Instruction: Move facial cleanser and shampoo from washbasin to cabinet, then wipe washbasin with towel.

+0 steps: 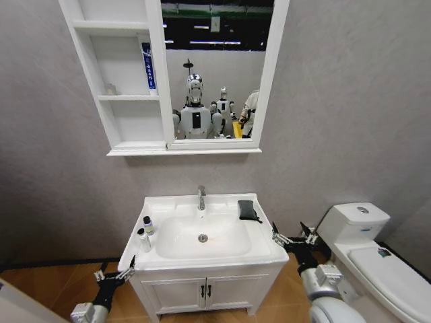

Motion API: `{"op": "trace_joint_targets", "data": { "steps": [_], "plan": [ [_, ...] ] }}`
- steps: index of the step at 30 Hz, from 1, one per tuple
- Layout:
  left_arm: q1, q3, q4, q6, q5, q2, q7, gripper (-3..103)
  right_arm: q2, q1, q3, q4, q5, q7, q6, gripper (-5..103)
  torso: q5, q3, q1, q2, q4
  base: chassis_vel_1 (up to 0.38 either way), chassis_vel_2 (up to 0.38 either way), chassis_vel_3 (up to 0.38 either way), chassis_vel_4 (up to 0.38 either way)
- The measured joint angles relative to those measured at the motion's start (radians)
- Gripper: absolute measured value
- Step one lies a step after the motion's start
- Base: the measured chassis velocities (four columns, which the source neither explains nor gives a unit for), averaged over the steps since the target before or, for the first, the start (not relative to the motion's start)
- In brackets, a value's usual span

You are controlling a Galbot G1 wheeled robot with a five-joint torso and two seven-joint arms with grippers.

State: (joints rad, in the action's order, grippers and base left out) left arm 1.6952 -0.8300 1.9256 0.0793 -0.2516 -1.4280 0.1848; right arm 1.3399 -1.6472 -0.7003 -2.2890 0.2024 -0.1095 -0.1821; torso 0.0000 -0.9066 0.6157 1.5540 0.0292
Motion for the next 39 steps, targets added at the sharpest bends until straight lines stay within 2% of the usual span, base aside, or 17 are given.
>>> {"op": "trace_joint_targets", "data": {
  "steps": [5, 11, 17, 26, 29, 30, 31, 32, 34, 35, 37, 38, 39],
  "plan": [
    [-0.045, 0.043, 0.010, -0.045, 0.012, 0.001, -0.018, 100, -0.006, 0.018, -0.001, 0.014, 0.011, -0.002, -0.001, 100, 0.0002, 0.000, 0.000, 0.000, -0.0001, 0.000, 0.000, 0.000, 0.000],
    [-0.117, 0.117, -0.006, -0.109, 0.031, 0.003, -0.072, 100, -0.008, 0.040, -0.001, 0.029, 0.020, -0.005, -0.001, 100, 0.0000, 0.000, 0.000, 0.000, 0.0000, 0.000, 0.000, 0.000, 0.000],
    [-0.198, 0.161, -0.066, -0.141, 0.034, 0.016, -0.124, 100, -0.010, 0.047, -0.011, 0.031, 0.028, -0.010, -0.002, 100, 0.0000, 0.000, 0.000, 0.000, -0.0002, 0.000, 0.000, 0.000, 0.000],
    [-0.255, 0.182, -0.114, -0.158, 0.021, 0.034, -0.150, 102, -0.015, 0.032, -0.017, 0.000, 0.027, -0.020, -0.009, 100, -0.0001, 0.000, 0.000, 0.000, 0.0000, 0.000, 0.000, 0.000, 0.000],
    [-0.263, 0.181, -0.130, -0.157, 0.021, 0.031, -0.151, 93, -0.012, 0.030, -0.015, 0.000, 0.024, -0.027, -0.011, 100, -0.0001, 0.000, 0.000, 0.000, -0.0002, 0.000, 0.000, 0.000, 0.000],
    [-0.263, 0.181, -0.130, -0.157, 0.021, 0.031, -0.151, 93, -0.012, 0.030, -0.015, 0.000, 0.024, -0.027, -0.011, 100, -0.0001, 0.000, 0.000, 0.000, -0.0002, 0.000, 0.000, 0.000, 0.000],
    [-0.264, 0.180, -0.132, -0.156, 0.021, 0.031, -0.151, 89, -0.012, 0.027, -0.015, -0.001, 0.024, -0.028, -0.012, 100, 0.0000, 0.000, 0.000, 0.000, -0.0001, 0.000, 0.000, 0.000, 0.000],
    [-0.264, 0.180, -0.132, -0.156, 0.021, 0.031, -0.151, 89, -0.012, 0.027, -0.015, -0.001, 0.024, -0.028, -0.012, 100, 0.0000, 0.000, 0.000, 0.000, -0.0001, 0.000, 0.000, 0.000, 0.000],
    [-0.270, 0.173, -0.138, -0.153, 0.019, 0.032, -0.151, 78, -0.012, 0.023, -0.016, -0.004, 0.022, -0.029, -0.013, 100, -0.0001, 0.000, 0.000, 0.000, -0.0002, 0.000, 0.000, 0.000, 0.000],
    [-0.270, 0.173, -0.138, -0.153, 0.019, 0.032, -0.151, 78, -0.012, 0.023, -0.016, -0.004, 0.022, -0.029, -0.013, 100, -0.0001, 0.000, 0.000, 0.000, -0.0002, 0.000, 0.000, 0.000, 0.000],
    [-0.277, 0.166, -0.141, -0.150, 0.016, 0.032, -0.151, 66, -0.009, 0.021, -0.014, -0.004, 0.016, -0.029, -0.014, 100, -0.0001, 0.000, 0.000, 0.000, -0.0001, 0.000, 0.000, 0.000, 0.000],
    [-0.277, 0.166, -0.141, -0.150, 0.016, 0.032, -0.151, 66, -0.009, 0.021, -0.014, -0.004, 0.016, -0.029, -0.014, 100, -0.0001, 0.000, 0.000, 0.000, -0.0001, 0.000, 0.000, 0.000, 0.000],
    [-0.279, 0.162, -0.141, -0.149, 0.015, 0.032, -0.151, 60, -0.007, 0.019, -0.011, -0.004, 0.011, -0.029, -0.014, 100, 0.0000, 0.000, 0.000, 0.000, -0.0001, 0.000, 0.000, 0.000, 0.000]
  ]
}}
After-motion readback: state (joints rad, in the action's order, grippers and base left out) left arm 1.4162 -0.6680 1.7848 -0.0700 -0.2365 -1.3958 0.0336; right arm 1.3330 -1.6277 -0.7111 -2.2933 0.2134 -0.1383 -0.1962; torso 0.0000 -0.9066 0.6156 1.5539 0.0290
